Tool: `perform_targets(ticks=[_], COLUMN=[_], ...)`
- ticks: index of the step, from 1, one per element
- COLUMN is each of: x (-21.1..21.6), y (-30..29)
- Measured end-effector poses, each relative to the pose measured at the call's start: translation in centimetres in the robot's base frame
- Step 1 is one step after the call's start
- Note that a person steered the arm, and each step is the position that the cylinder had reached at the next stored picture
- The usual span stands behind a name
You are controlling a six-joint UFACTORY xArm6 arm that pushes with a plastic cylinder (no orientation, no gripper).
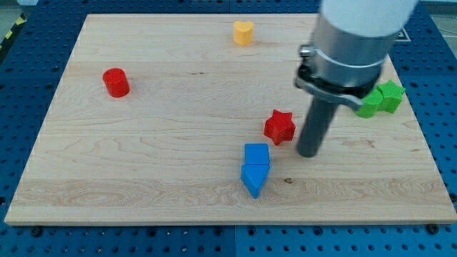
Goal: Push the red star into the red circle
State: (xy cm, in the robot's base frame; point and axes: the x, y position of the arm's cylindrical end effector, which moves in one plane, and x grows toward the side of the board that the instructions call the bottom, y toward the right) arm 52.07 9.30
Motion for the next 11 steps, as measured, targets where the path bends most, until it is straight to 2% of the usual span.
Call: perform_targets(ticks=[1, 2, 3, 4, 5, 6, 7, 8, 9, 11], x=[-6.2, -10.0, -7.6, -5.5, -6.5, -9.0, -10.8, -10.8, -10.8, -10.8], y=[-6.7, -11.6, -10.5, -6.7, -2.8, -2.3, -5.3, -13.1, -18.0, -22.1])
